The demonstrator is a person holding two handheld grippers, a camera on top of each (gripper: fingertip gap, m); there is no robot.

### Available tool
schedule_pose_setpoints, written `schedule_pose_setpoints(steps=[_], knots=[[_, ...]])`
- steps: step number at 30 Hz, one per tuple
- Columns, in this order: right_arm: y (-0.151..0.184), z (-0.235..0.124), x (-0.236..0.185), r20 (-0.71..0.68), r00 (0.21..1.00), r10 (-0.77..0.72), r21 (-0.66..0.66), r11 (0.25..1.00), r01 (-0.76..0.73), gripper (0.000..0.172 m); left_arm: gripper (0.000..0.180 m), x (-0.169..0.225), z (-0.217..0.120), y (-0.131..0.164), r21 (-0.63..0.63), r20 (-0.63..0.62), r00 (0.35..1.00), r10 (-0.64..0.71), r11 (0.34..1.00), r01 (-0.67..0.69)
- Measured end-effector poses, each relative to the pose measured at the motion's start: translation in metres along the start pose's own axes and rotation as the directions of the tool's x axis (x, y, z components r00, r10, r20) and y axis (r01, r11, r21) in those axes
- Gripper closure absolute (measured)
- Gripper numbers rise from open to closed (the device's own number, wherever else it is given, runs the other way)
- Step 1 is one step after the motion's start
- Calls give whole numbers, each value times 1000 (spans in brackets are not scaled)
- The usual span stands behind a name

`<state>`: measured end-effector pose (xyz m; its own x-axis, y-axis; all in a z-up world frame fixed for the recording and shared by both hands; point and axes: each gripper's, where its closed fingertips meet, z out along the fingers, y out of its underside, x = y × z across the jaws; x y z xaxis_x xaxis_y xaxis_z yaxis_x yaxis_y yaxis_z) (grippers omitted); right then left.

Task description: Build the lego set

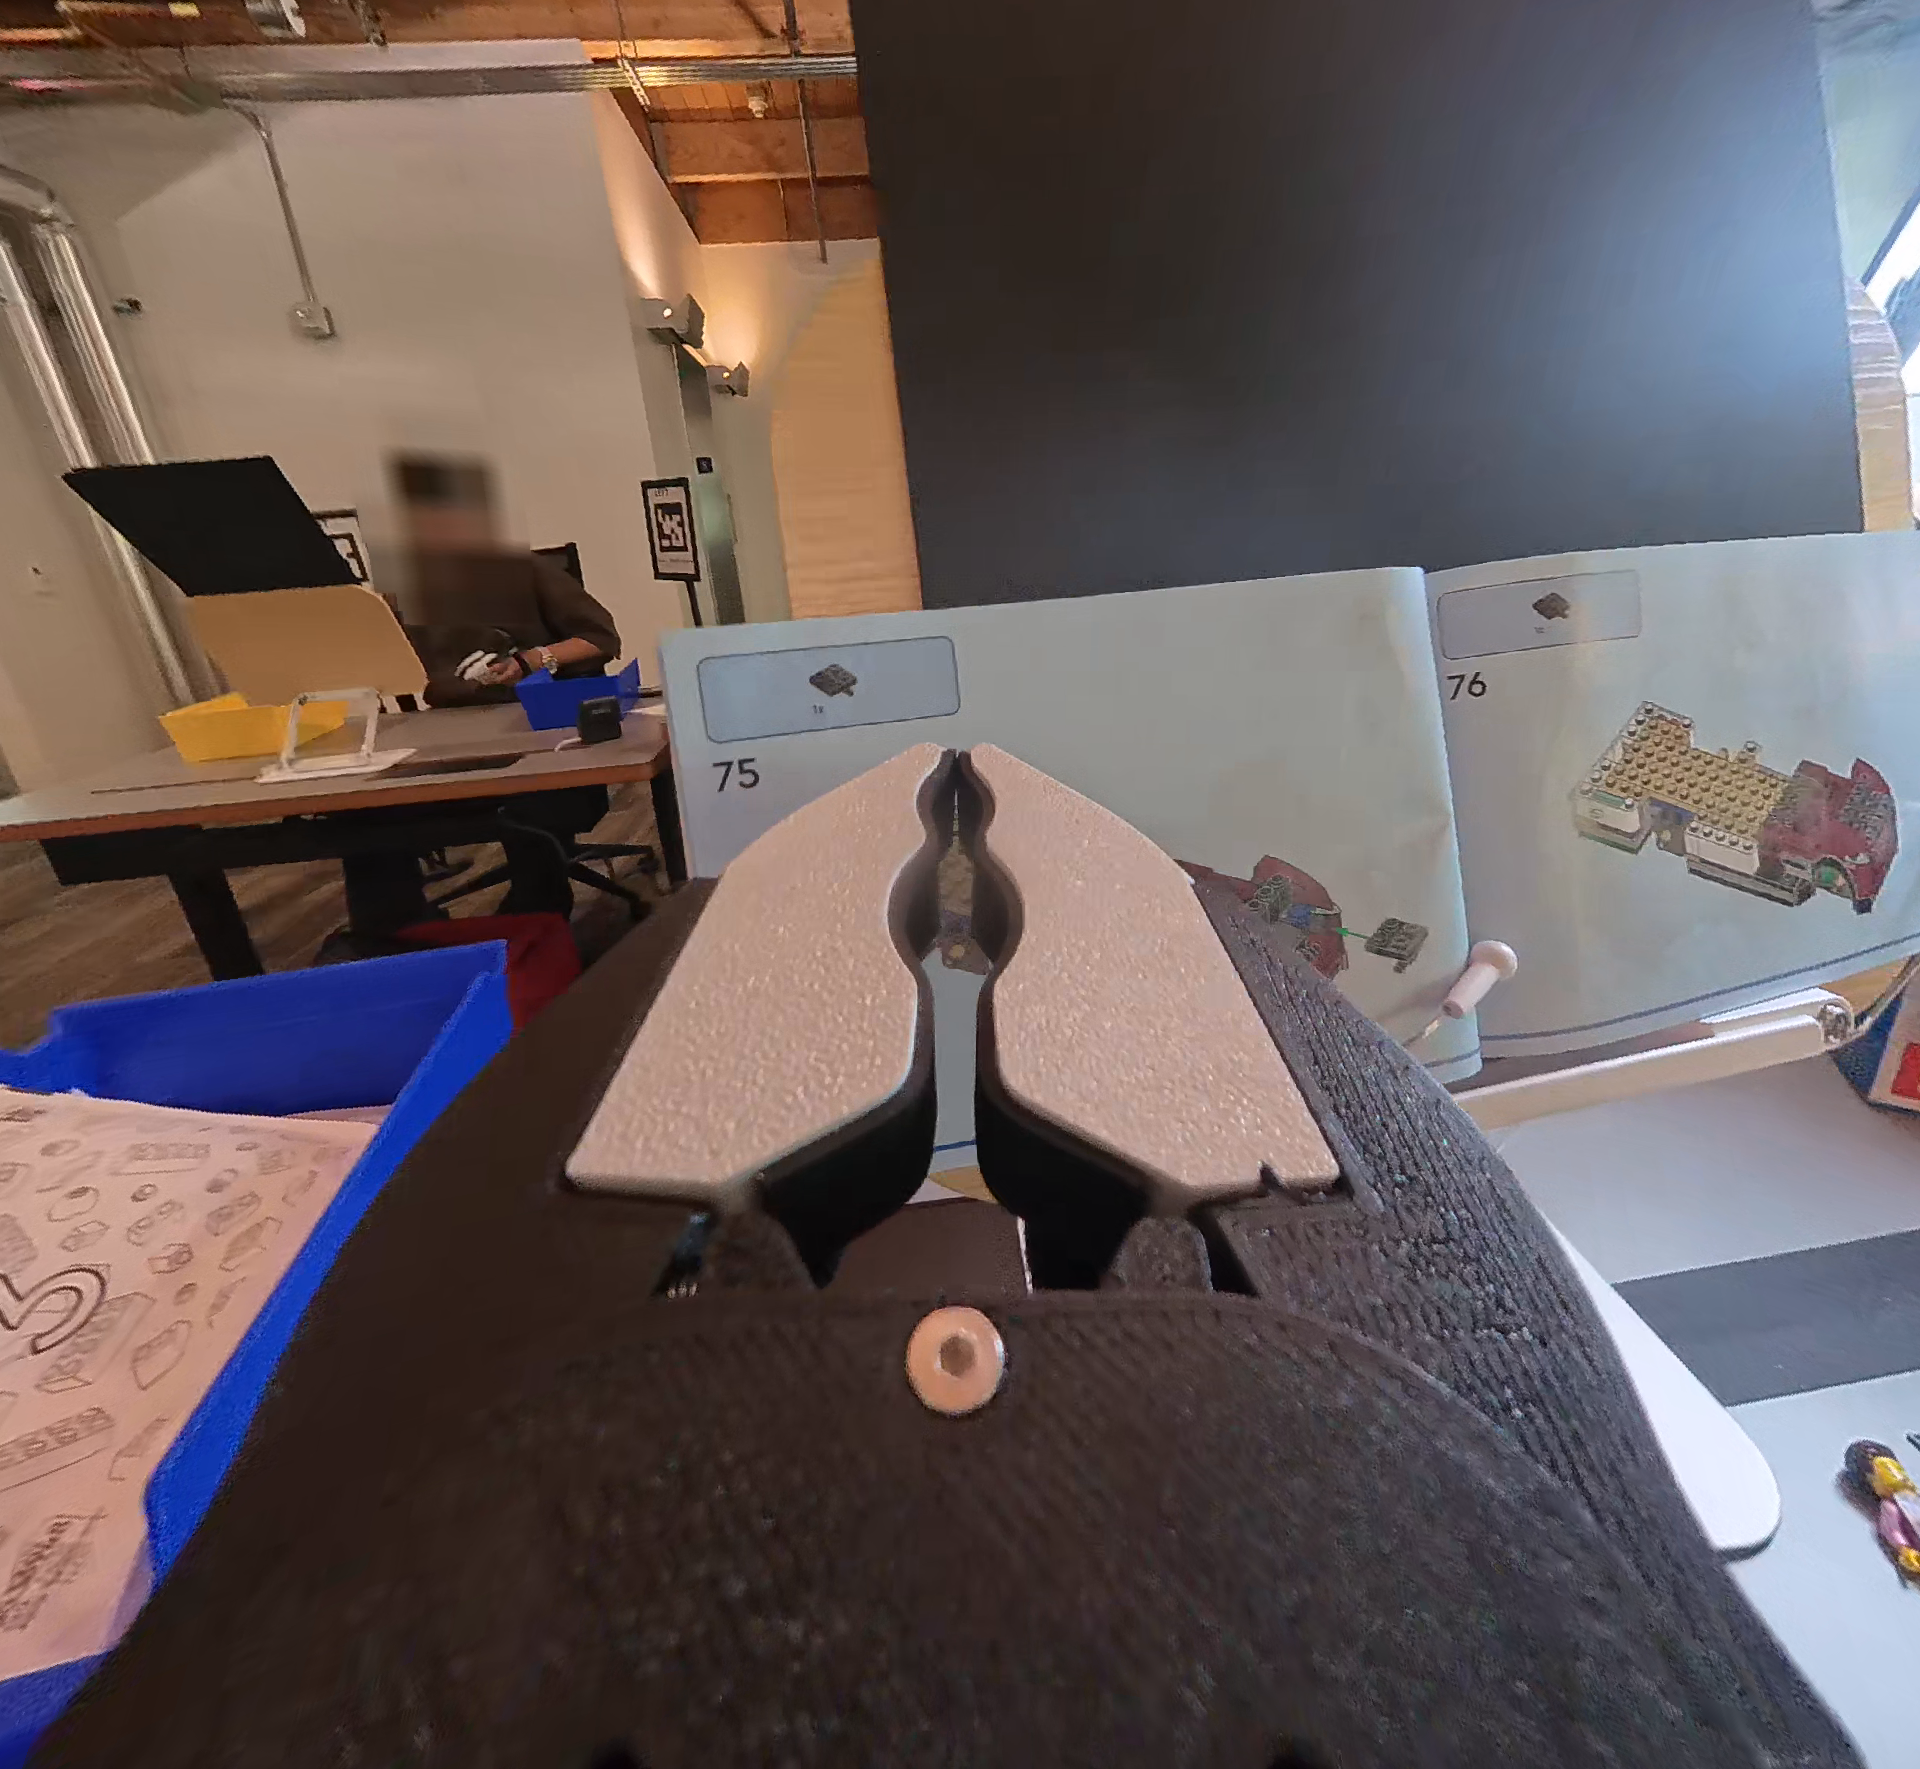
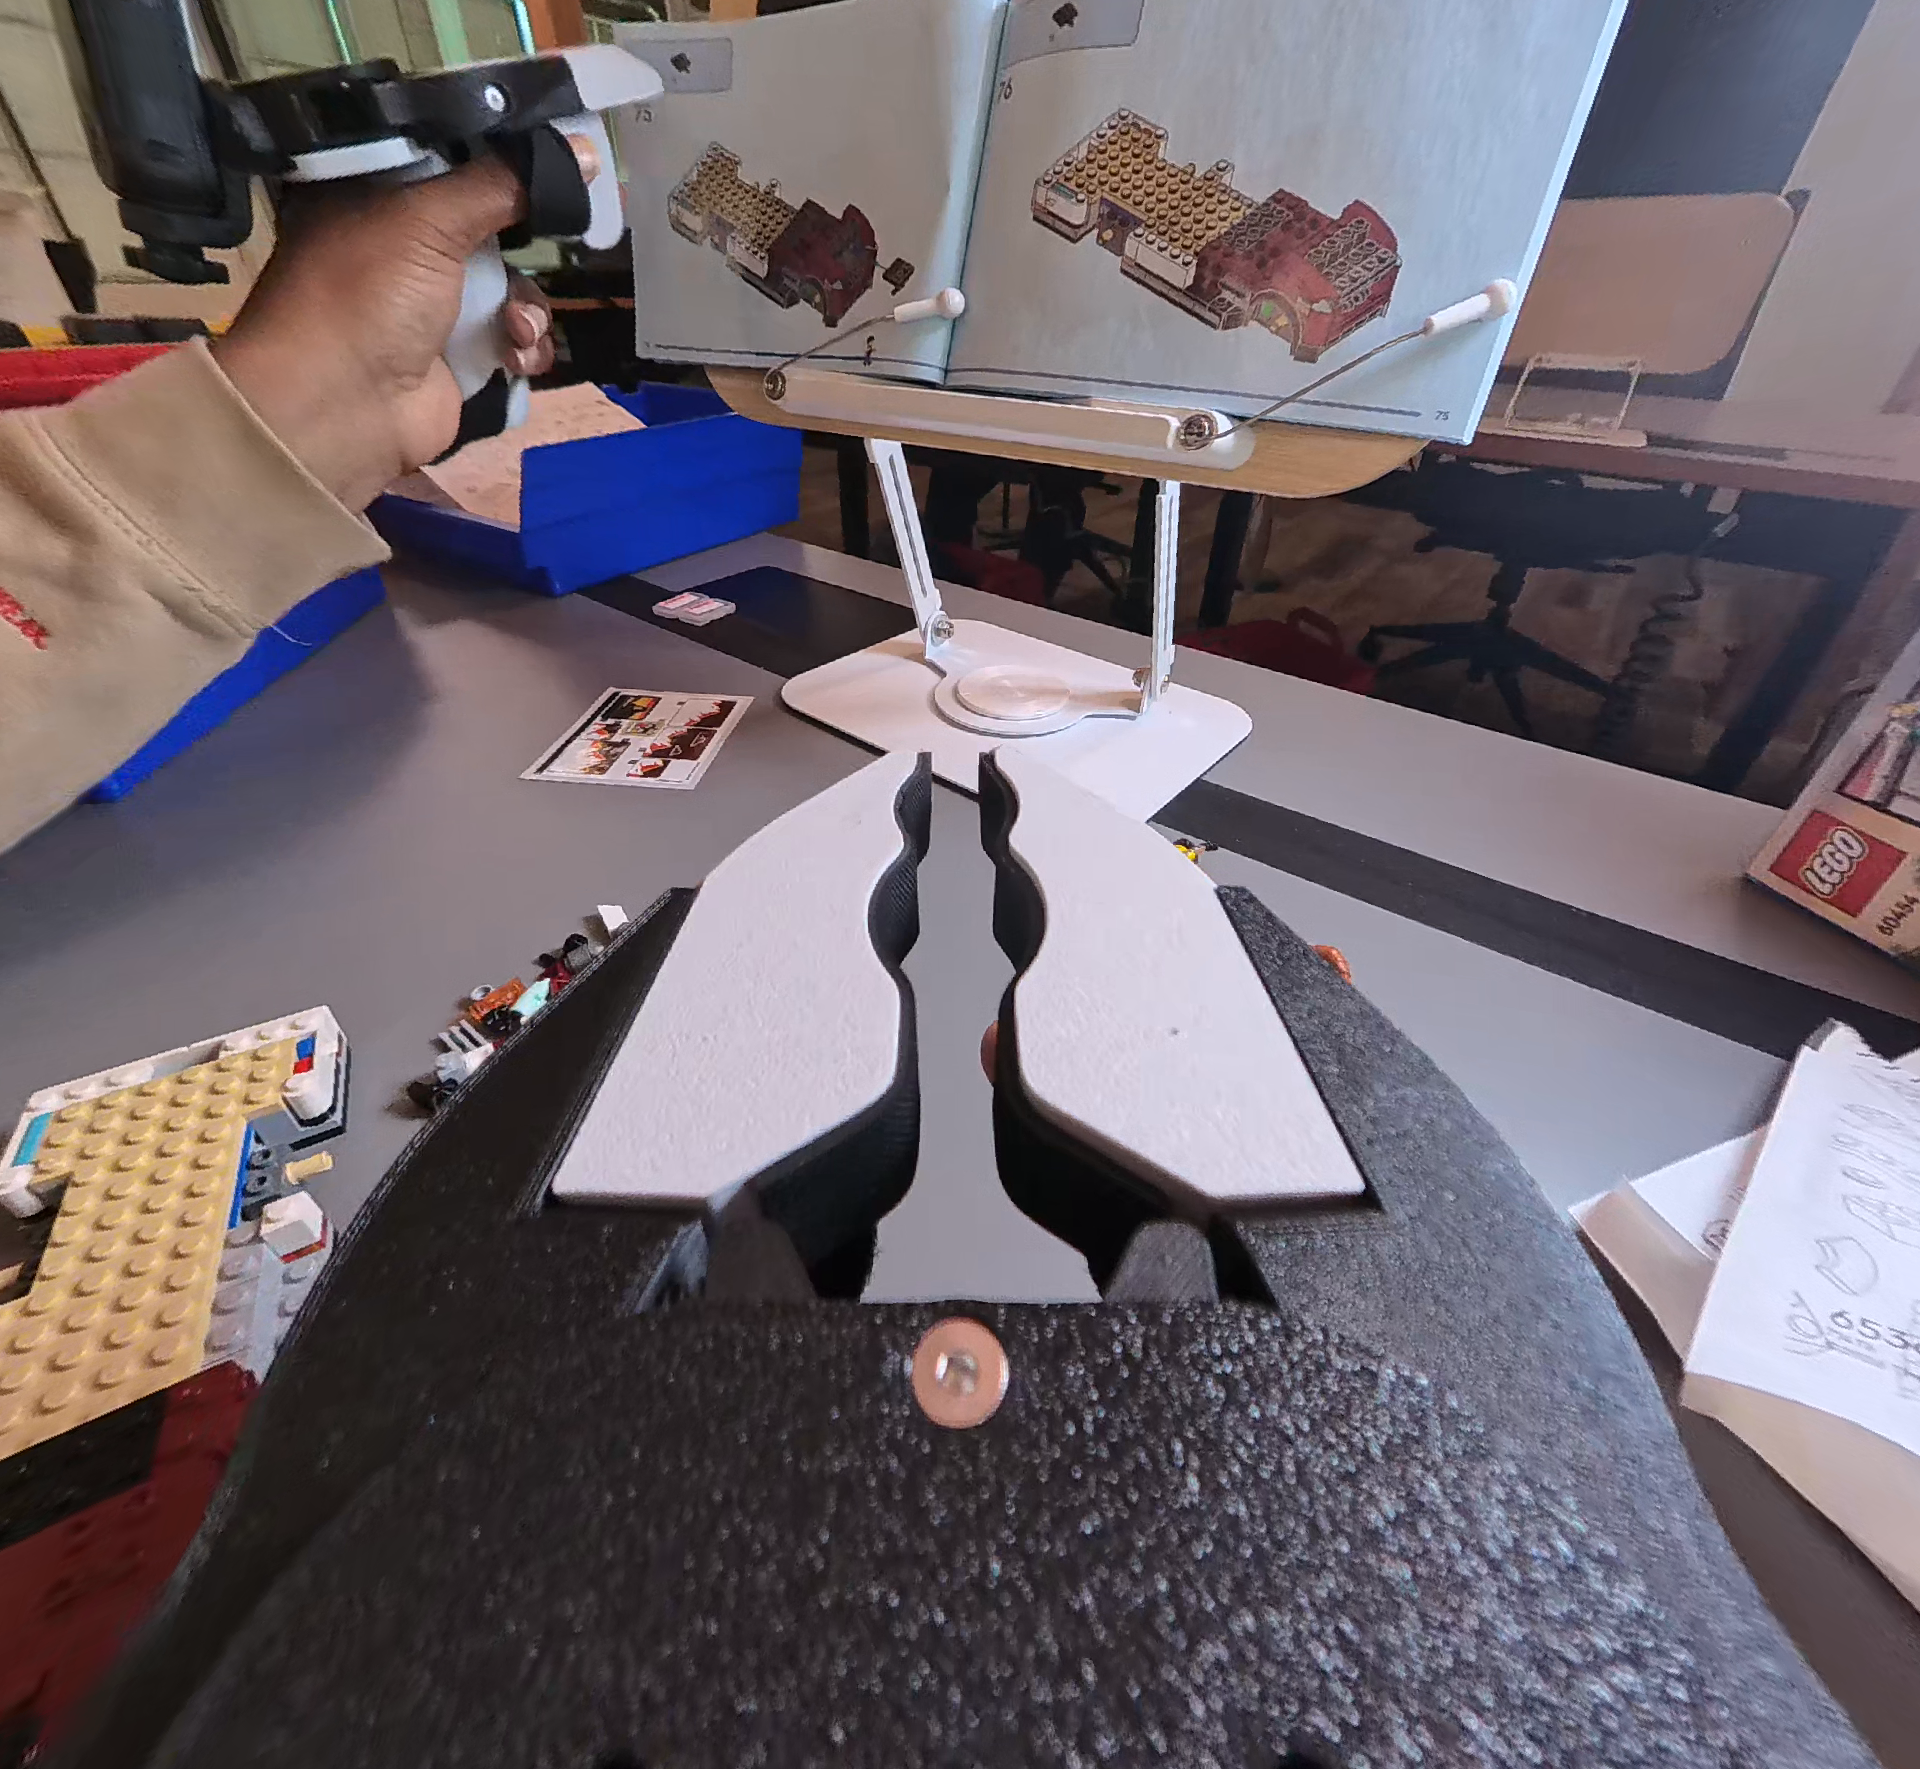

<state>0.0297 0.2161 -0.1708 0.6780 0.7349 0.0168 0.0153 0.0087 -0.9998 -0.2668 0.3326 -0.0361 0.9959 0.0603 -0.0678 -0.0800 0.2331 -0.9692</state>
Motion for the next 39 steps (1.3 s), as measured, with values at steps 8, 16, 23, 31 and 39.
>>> schedule_pose_setpoints(steps=[8, 16, 23, 31, 39], knots=[[-3, -1, -5, 2, 999, -35, 13, 999, 35, 163, 180, 31, -86, -15, -10, -131, 991, -7, 1000, 6], [3, 6, -21, 27, 998, -59, 4, 998, 59, 164, 180, 47, -203, 28, -107, -219, 976, 6, 994, -30], [-19, 39, -32, 6, 986, -165, 45, 985, 165, 163, 178, 66, -211, 52, -133, -272, 962, 19, 989, -57], [-79, 104, -24, -21, 975, -221, 159, 962, 222, 163, 168, 79, -214, 78, -197, -326, 945, 5, 978, -73], [-139, 178, 1, -112, 956, -272, 196, 937, 290, 158, 165, 96, -218, 91, -198, -392, 919, 37, 972, -124]])
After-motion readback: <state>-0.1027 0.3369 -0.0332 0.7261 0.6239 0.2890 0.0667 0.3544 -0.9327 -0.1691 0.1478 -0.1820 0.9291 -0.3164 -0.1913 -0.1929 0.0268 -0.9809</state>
